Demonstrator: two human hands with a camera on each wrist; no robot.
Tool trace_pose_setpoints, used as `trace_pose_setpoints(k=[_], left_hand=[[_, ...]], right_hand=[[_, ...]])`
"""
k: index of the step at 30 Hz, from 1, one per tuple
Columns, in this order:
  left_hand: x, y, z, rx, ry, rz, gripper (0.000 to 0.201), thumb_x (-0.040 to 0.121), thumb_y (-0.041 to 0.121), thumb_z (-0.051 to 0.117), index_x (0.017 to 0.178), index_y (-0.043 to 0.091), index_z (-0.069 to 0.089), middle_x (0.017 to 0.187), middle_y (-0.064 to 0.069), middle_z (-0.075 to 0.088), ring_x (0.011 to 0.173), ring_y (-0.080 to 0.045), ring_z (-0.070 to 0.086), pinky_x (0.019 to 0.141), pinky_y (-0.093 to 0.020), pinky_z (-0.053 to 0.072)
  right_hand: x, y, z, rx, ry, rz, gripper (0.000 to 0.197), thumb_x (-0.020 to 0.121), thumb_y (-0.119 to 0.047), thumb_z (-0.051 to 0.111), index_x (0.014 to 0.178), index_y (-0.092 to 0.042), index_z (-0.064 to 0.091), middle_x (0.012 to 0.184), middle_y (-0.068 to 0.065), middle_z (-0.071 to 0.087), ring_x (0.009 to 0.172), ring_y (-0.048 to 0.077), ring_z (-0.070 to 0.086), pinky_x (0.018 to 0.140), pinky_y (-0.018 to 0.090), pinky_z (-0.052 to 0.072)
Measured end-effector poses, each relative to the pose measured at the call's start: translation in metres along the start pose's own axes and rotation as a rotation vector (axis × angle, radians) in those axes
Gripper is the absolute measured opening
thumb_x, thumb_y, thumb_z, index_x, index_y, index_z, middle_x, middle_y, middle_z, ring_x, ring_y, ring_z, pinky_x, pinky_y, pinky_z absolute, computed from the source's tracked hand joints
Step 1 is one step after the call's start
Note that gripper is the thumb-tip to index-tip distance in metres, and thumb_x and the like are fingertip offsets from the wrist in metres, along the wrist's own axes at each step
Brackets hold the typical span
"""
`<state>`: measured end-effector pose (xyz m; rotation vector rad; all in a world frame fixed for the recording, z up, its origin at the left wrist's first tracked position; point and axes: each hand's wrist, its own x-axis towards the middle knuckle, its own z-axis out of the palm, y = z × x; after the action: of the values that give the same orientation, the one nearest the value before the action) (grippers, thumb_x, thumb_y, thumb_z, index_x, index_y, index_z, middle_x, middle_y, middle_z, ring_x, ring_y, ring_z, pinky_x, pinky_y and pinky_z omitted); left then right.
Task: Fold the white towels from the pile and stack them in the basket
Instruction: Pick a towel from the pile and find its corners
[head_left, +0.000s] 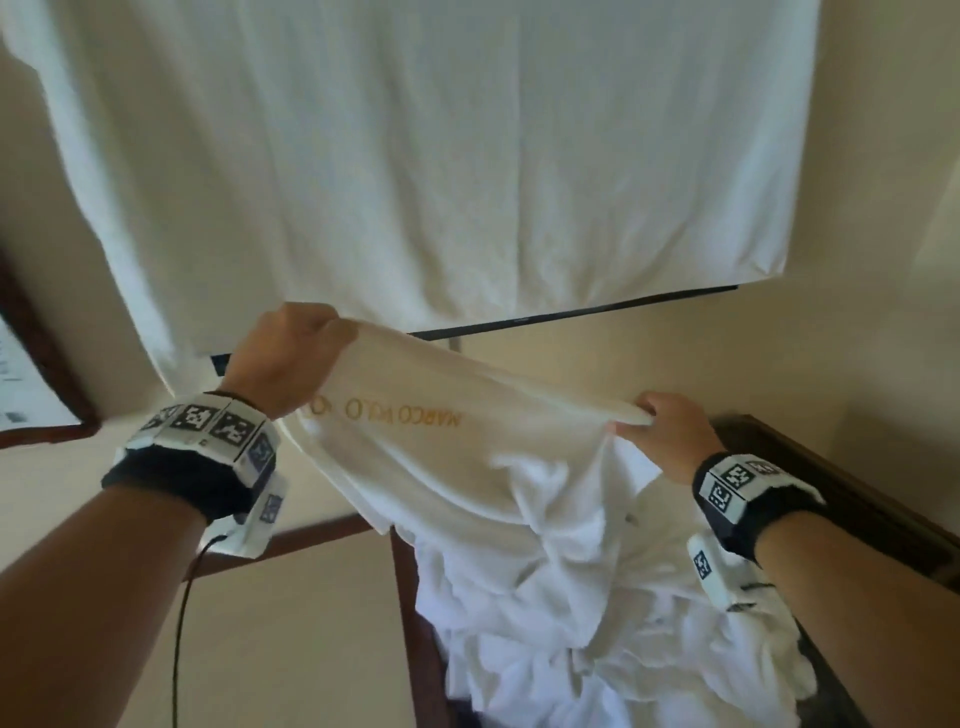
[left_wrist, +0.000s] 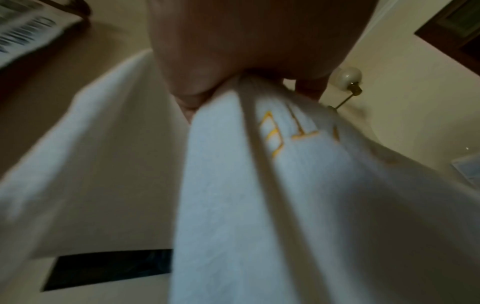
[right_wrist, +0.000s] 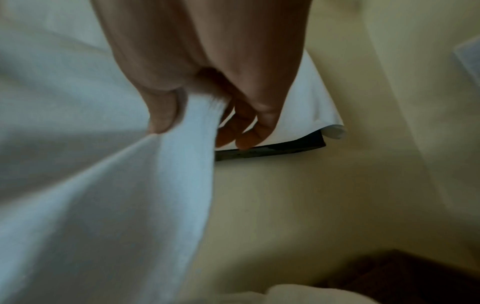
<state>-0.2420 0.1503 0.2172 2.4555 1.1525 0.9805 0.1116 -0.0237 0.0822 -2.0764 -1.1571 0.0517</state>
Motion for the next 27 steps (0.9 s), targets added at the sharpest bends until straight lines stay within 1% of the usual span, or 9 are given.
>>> trace_pose_setpoints(k=[3, 5, 7, 9, 15, 19, 22, 24, 27], left_hand=[[-0.024, -0.015, -0.021, 0.193, -0.090, -0.094, 0.028, 0.094, 0.038, 0.053, 0.073, 0.022, 0.062, 0.073, -0.004, 0.062, 0.071, -0.026, 0.062, 0.062, -0.033, 0.042], [-0.039, -0.013, -0.016, 0.236, -0.211, -0.084, 0.013, 0.089, 0.046, 0.062, 0.092, 0.034, 0.063, 0.091, 0.005, 0.065, 0.083, -0.018, 0.064, 0.076, -0.035, 0.049], [-0.060, 0.001, 0.003, 0.028, -0.341, 0.021, 0.040, 0.081, 0.053, 0.074, 0.115, 0.038, 0.060, 0.106, 0.010, 0.062, 0.096, -0.013, 0.061, 0.088, -0.034, 0.049], [-0.082, 0.025, 0.024, -0.273, -0.392, 0.096, 0.066, 0.067, 0.065, 0.078, 0.124, 0.039, 0.058, 0.110, 0.013, 0.063, 0.098, -0.007, 0.061, 0.087, -0.027, 0.050], [-0.110, 0.057, 0.043, -0.461, -0.016, 0.217, 0.017, 0.089, 0.031, 0.068, 0.101, 0.022, 0.074, 0.089, 0.006, 0.075, 0.078, -0.015, 0.070, 0.075, -0.039, 0.058], [-0.119, 0.062, 0.027, -0.545, 0.014, 0.111, 0.007, 0.091, 0.015, 0.067, 0.090, 0.022, 0.067, 0.080, 0.001, 0.073, 0.063, -0.014, 0.065, 0.060, -0.029, 0.054], [-0.126, 0.065, 0.019, -0.543, -0.026, 0.044, 0.017, 0.088, 0.002, 0.069, 0.081, 0.013, 0.057, 0.069, 0.001, 0.063, 0.055, -0.008, 0.053, 0.051, -0.018, 0.043], [-0.129, 0.070, 0.016, -0.576, -0.078, -0.016, 0.018, 0.087, 0.006, 0.074, 0.081, 0.006, 0.057, 0.073, -0.006, 0.065, 0.059, -0.009, 0.059, 0.053, -0.018, 0.046], [-0.132, 0.079, 0.008, -0.630, -0.091, -0.065, 0.015, 0.088, 0.016, 0.077, 0.094, 0.007, 0.068, 0.094, -0.007, 0.074, 0.085, -0.021, 0.072, 0.074, -0.039, 0.060]], right_hand=[[-0.018, -0.049, -0.006, 0.161, 0.102, -0.065, 0.024, 0.077, -0.017, 0.078, 0.073, -0.011, 0.055, 0.066, -0.001, 0.056, 0.063, 0.018, 0.051, 0.054, 0.022, 0.037], [-0.031, -0.090, -0.012, 0.196, 0.115, -0.203, 0.019, 0.077, -0.001, 0.069, 0.075, -0.013, 0.055, 0.068, -0.006, 0.054, 0.064, 0.014, 0.048, 0.053, 0.014, 0.035], [-0.047, -0.129, -0.016, 0.189, 0.054, -0.333, 0.020, 0.076, 0.004, 0.065, 0.080, -0.014, 0.056, 0.071, -0.005, 0.057, 0.066, 0.011, 0.050, 0.056, 0.016, 0.038], [-0.064, -0.159, -0.017, 0.198, -0.003, -0.431, 0.020, 0.075, 0.002, 0.065, 0.084, -0.013, 0.058, 0.075, -0.002, 0.060, 0.067, 0.010, 0.052, 0.058, 0.021, 0.041], [-0.092, -0.179, -0.017, 0.305, 0.051, -0.440, 0.035, 0.072, -0.016, 0.082, 0.103, -0.015, 0.067, 0.089, -0.004, 0.066, 0.076, 0.009, 0.058, 0.068, 0.016, 0.045], [-0.096, -0.144, -0.006, 0.188, -0.206, -0.207, 0.022, 0.078, -0.036, 0.079, 0.075, -0.018, 0.066, 0.074, -0.001, 0.067, 0.067, 0.015, 0.062, 0.064, 0.033, 0.049], [-0.097, -0.132, -0.002, 0.274, -0.216, -0.195, 0.017, 0.086, -0.026, 0.073, 0.074, -0.016, 0.065, 0.069, -0.001, 0.061, 0.060, 0.010, 0.052, 0.058, 0.026, 0.040], [-0.093, -0.140, -0.008, 0.344, -0.130, -0.262, 0.009, 0.087, -0.019, 0.071, 0.081, -0.012, 0.067, 0.074, 0.002, 0.064, 0.064, 0.013, 0.055, 0.060, 0.028, 0.043], [-0.088, -0.152, -0.019, 0.398, -0.018, -0.387, 0.008, 0.087, -0.015, 0.067, 0.083, -0.008, 0.068, 0.077, 0.005, 0.067, 0.072, 0.018, 0.059, 0.065, 0.031, 0.047]])
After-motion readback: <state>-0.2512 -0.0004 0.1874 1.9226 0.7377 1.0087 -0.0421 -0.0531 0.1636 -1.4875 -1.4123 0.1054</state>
